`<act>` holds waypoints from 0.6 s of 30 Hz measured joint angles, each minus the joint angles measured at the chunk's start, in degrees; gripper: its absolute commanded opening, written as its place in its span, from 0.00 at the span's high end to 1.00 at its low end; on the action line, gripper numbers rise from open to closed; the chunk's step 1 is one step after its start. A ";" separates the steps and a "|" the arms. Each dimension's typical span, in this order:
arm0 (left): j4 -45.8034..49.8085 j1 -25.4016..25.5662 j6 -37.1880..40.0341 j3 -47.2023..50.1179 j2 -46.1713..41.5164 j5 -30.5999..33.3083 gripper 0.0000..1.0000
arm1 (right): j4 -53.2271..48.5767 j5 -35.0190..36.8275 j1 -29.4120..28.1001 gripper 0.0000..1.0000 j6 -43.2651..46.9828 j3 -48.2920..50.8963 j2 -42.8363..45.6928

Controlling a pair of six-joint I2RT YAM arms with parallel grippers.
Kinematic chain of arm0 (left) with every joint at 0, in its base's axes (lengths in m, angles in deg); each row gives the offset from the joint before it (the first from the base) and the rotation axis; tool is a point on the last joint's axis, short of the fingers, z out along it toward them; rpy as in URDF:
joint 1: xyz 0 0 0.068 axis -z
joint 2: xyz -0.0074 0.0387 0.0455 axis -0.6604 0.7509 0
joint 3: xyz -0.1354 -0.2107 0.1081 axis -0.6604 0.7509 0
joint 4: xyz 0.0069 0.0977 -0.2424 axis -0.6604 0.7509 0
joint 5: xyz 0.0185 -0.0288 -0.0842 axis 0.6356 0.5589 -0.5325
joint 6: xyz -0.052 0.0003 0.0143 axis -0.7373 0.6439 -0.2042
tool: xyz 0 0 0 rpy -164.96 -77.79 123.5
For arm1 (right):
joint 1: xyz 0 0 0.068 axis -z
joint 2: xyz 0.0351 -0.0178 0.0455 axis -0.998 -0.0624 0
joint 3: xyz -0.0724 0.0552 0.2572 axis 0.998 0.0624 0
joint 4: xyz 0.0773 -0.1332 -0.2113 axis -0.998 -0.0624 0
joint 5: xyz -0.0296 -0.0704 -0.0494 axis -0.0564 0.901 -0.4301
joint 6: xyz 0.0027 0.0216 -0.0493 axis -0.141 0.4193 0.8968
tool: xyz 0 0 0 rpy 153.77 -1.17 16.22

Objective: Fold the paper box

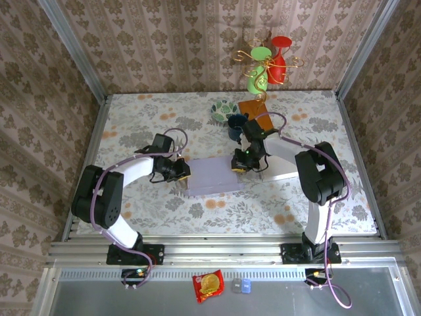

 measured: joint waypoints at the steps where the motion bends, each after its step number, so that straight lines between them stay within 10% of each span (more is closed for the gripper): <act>1: 0.00 0.00 0.09 0.00 0.00 0.00 0.84 | 0.15 0.39 -0.13 0.97 -0.02 0.35 0.22; 11: -0.72 0.07 0.26 0.33 0.00 0.00 0.85 | 5.90 0.24 -0.31 0.92 -0.44 7.69 4.92; 18: -1.75 0.39 0.76 0.55 -0.04 -0.26 0.88 | 6.03 -1.14 0.72 0.71 -1.60 9.33 6.51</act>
